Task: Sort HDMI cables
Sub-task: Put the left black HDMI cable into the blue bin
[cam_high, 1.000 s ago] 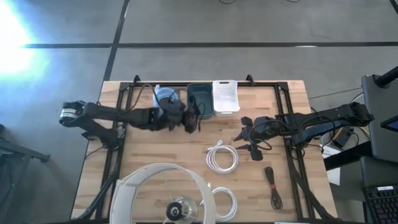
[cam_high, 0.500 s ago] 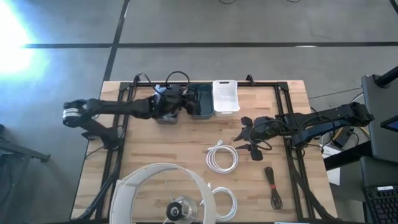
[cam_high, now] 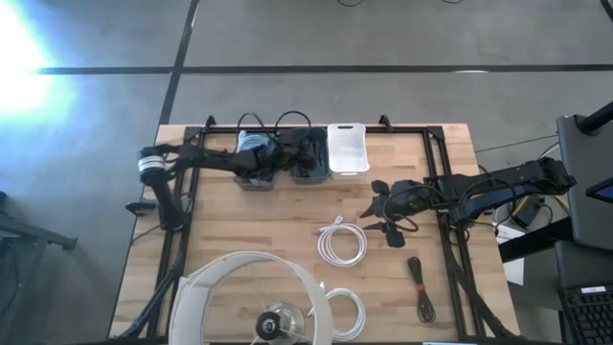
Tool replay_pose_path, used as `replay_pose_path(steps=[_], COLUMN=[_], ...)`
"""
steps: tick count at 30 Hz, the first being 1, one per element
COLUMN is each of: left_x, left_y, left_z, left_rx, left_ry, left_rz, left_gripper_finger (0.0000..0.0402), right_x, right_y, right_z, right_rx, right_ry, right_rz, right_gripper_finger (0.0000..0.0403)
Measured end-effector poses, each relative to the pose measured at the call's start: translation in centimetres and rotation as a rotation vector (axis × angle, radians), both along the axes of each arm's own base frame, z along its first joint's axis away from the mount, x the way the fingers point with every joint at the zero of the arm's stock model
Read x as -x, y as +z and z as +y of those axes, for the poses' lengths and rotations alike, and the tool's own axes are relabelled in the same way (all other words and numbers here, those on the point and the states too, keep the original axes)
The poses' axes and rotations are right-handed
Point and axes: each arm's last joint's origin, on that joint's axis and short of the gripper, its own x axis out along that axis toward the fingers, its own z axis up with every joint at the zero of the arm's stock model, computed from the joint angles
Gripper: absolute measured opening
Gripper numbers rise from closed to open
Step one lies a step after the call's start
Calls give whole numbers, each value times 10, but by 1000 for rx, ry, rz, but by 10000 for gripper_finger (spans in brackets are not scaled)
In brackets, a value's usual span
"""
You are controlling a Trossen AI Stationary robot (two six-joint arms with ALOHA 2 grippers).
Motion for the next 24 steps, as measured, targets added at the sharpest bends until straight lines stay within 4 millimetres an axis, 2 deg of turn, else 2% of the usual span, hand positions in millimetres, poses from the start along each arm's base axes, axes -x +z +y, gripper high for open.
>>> replay_pose_path(steps=[4,8,16,24], left_x=[-7,-13,-15,-14], left_y=[-15,-19,-16,-18], left_z=[6,8,9,8], left_rx=[10,8,-10,-3], left_ry=[7,0,-7,-5], left_rz=[39,57,61,93], left_gripper_finger=[18,45,96,115], right_x=[0,0,0,1], right_y=[0,0,-2,-2], right_z=[0,0,0,0], right_rx=[-1,-2,-14,-87], right_ry=[0,-1,-9,-63], right_rz=[0,0,7,24], right_gripper_finger=[149,149,157,151])
